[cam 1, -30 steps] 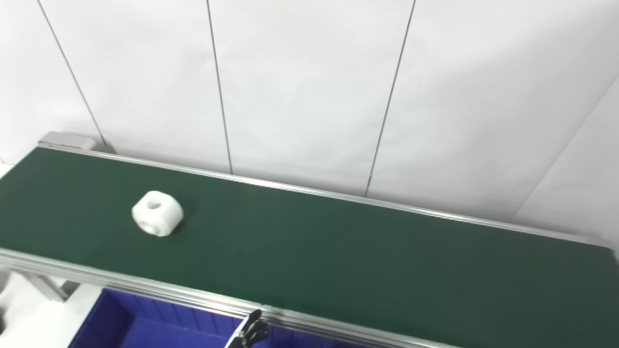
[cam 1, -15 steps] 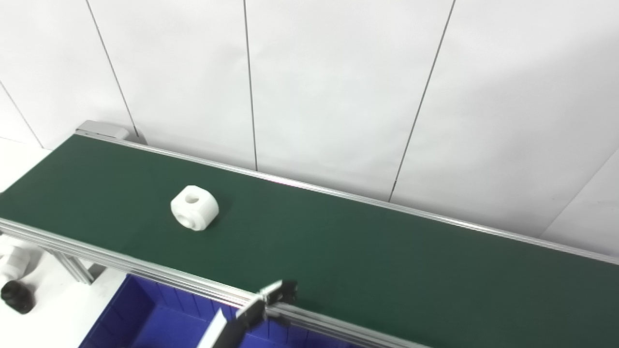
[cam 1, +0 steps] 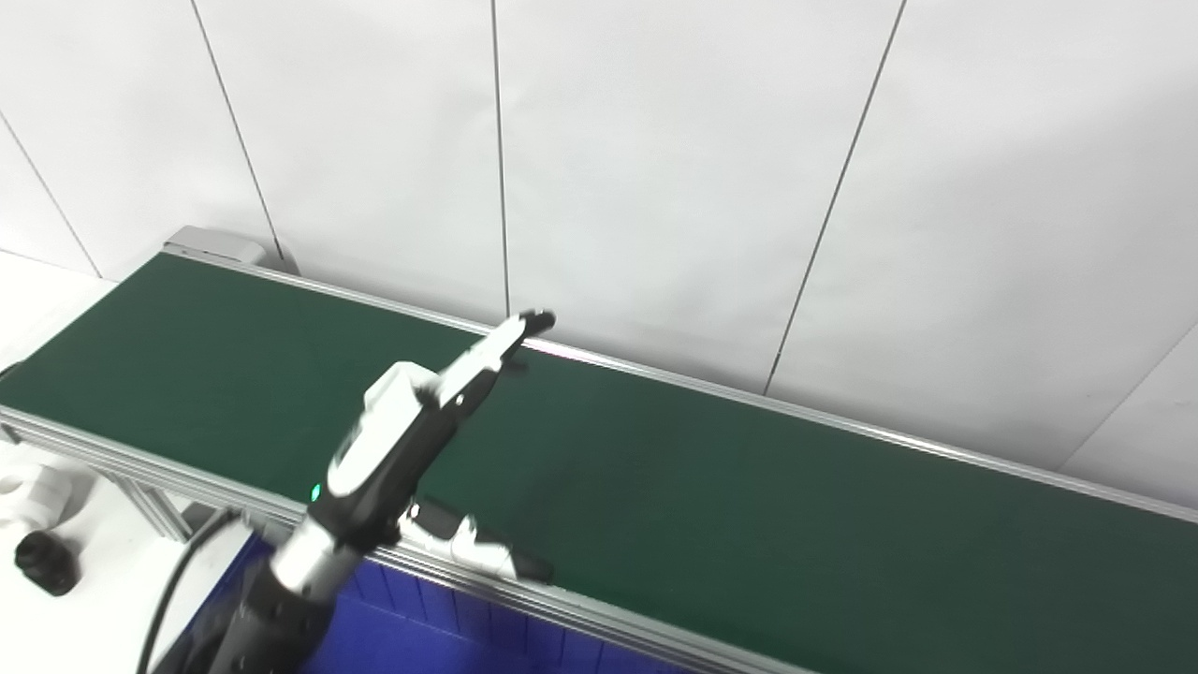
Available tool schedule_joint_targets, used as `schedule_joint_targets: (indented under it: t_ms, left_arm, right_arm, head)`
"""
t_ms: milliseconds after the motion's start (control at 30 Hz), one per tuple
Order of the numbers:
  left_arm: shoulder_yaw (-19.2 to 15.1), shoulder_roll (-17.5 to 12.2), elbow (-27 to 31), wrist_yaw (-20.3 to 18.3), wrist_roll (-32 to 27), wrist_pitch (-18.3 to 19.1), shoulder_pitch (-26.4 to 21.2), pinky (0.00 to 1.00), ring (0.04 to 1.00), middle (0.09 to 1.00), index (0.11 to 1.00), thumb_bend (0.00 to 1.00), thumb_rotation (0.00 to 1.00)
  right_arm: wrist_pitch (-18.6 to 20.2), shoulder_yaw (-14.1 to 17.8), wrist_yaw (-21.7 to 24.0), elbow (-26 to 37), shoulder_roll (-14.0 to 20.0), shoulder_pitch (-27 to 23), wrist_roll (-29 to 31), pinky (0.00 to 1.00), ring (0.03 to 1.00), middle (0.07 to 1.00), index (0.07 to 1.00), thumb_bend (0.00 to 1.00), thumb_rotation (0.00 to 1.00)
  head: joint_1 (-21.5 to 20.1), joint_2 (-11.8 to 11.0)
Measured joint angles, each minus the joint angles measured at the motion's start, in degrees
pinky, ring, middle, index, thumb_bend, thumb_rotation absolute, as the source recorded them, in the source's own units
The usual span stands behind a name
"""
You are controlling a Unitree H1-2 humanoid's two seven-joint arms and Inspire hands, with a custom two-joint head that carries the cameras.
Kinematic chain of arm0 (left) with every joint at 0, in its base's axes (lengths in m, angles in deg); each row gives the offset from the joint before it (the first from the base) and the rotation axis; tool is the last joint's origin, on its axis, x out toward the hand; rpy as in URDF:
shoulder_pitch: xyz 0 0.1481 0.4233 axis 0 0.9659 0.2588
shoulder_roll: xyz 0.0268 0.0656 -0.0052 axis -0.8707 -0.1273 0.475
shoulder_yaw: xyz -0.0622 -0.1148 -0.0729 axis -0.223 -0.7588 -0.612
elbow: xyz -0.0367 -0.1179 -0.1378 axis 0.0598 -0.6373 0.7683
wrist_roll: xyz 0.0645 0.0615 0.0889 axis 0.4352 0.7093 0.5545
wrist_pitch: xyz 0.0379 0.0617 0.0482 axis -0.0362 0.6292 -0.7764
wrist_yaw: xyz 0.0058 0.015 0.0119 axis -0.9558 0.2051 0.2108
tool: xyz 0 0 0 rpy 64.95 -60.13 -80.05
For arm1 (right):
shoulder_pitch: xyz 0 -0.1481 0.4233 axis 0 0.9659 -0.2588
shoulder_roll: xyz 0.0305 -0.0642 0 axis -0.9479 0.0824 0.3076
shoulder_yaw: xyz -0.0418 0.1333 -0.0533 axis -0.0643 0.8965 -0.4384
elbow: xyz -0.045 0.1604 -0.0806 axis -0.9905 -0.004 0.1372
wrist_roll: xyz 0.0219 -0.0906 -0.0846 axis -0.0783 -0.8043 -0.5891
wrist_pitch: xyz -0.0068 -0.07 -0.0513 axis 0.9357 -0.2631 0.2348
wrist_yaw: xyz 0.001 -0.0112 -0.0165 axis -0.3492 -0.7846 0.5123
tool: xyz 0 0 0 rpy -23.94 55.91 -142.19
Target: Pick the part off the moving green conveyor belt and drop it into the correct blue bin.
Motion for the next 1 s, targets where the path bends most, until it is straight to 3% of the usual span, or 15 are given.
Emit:
schedule_joint_targets:
  t_ms: [133, 200, 367, 767, 867, 1000]
  left_arm:
    - [-1.04, -4.37, -6.93, -1.85, 4.55, 0.13, -7.27, 0.85, 0.932, 0.963, 0.941, 0.97, 0.39]
    - [-0.33, -6.26, -12.01, -1.99, 8.16, -1.7, -11.52, 0.83, 0.922, 0.955, 0.931, 0.99, 0.37]
    - [2.57, -9.43, -20.2, -3.39, 13.88, -2.28, -18.23, 0.82, 0.897, 0.921, 0.891, 1.0, 0.28]
    - [9.75, -10.5, -37.8, -2.06, 23.33, -3.85, -25.88, 0.81, 0.875, 0.897, 0.88, 1.0, 0.29]
    - [11.72, -10.56, -40.64, -3.82, 23.17, -3.8, -27.22, 0.83, 0.88, 0.904, 0.883, 1.0, 0.25]
    - [14.75, -10.55, -43.29, -8.45, 22.98, -3.31, -28.44, 0.84, 0.884, 0.905, 0.881, 1.0, 0.26]
  right_arm:
    - [0.0, 0.3, 0.59, 0.0, -0.3, -0.21, -0.21, 1.0, 1.0, 1.0, 1.0, 0.91, 0.89]
    - [0.0, 0.58, 0.59, 0.0, -0.45, -0.17, -0.44, 1.0, 1.0, 1.0, 1.0, 0.91, 0.89]
    - [-0.01, 0.63, 0.64, 0.0, -0.76, -0.24, -1.13, 1.0, 1.0, 1.0, 1.0, 0.91, 0.89]
    - [-0.01, 0.74, 0.54, 0.02, -1.21, -0.14, -1.89, 1.0, 0.986, 1.0, 1.0, 0.88, 0.87]
    - [-0.01, 0.74, 0.55, 0.02, -1.21, -0.13, -1.86, 1.0, 0.981, 1.0, 1.0, 0.88, 0.87]
    - [-0.01, 0.68, 0.53, 0.07, -1.23, -0.11, -2.16, 1.0, 0.974, 1.0, 1.0, 0.88, 0.88]
  head:
    - [-0.79, 0.17]
    - [-0.79, 0.17]
    - [-1.49, 0.52]
    - [-2.37, 1.23]
    - [-2.55, 1.4]
    - [-2.9, 1.58]
